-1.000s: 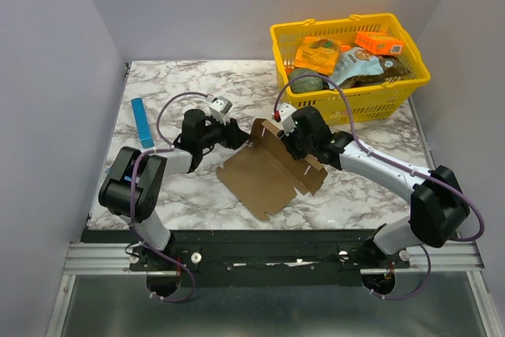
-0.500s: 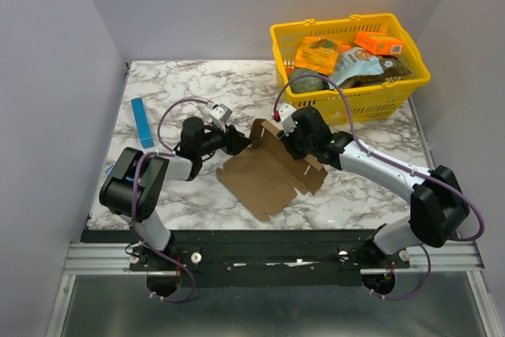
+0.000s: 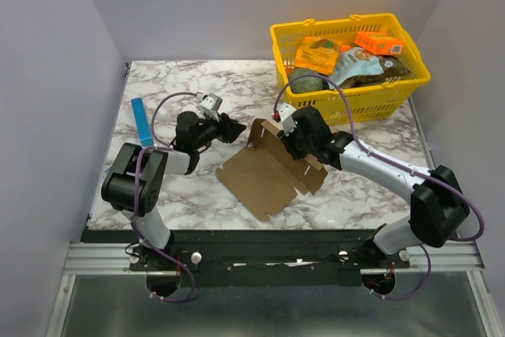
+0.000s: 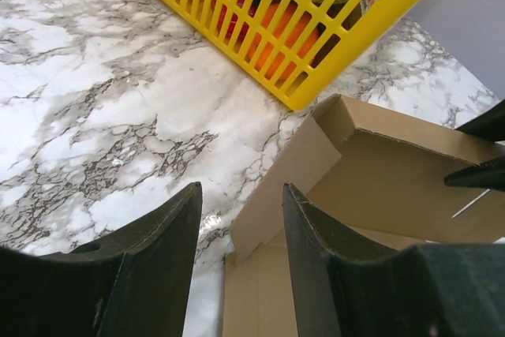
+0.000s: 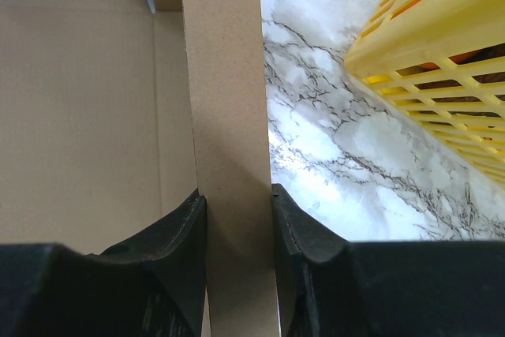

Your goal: Fold the paper box

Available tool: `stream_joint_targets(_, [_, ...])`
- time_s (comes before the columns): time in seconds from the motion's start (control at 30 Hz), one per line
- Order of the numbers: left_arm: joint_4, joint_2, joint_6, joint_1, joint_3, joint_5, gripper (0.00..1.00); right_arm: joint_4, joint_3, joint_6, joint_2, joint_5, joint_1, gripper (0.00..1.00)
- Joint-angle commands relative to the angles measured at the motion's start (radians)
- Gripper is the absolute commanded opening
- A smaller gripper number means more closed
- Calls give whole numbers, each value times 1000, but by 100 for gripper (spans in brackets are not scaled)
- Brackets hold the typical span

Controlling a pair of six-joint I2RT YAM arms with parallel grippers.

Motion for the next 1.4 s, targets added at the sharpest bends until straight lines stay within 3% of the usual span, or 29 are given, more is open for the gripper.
stream_joint_targets(0.0, [-119,47,90,-49,69,-70,54,-4,-20,-22,15,-17,-3,32])
stream_joint_targets(0.7, [-92,105,191,-158,120,-73,51,6,-28,-20,12,-23,-3,32])
stream_joint_targets(1.37, [-52,165,219,-174,175,-2,55,16,-23,-31,36,-56,-3,31])
